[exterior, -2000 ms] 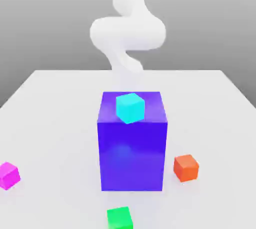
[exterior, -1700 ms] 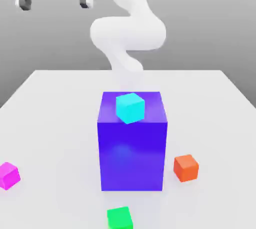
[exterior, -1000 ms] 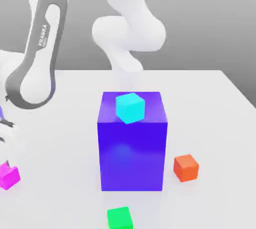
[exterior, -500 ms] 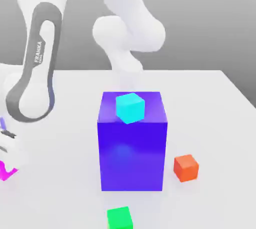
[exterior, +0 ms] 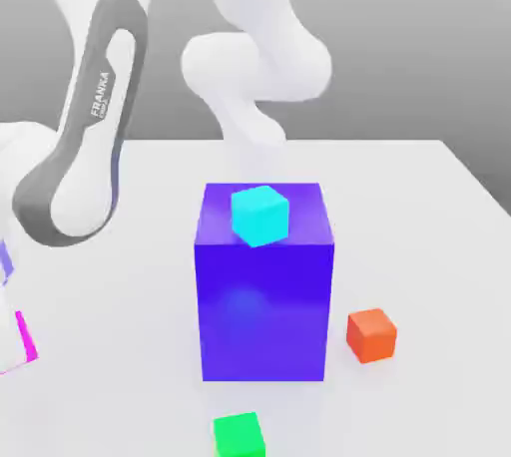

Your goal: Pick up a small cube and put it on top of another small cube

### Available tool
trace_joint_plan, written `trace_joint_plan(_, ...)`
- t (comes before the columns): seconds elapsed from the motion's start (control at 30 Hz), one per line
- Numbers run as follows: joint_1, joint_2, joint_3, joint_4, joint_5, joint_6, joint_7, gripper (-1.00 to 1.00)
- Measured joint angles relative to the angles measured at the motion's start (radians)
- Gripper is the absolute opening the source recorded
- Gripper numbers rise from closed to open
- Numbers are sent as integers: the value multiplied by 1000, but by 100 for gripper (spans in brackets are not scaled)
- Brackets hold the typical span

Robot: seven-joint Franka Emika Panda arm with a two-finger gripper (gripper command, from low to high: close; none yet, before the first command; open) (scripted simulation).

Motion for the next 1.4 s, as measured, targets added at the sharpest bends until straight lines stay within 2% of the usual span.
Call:
trace_joint_plan(0.63, 407, 5, -127, -8, 25, -72, 997, -100)
trace_joint_plan(1.13, 757, -152, -190, -60, -8, 6, 1748, -100)
trace_joint_plan(1.27, 700, -49, -92, -50, 127, 99, 1672, -100)
trace_joint_plan(1.3, 679, -20, -65, -46, 162, 121, 1649, 100)
trace_joint_plan(1.4, 679, -20, -65, -46, 162, 121, 1649, 100)
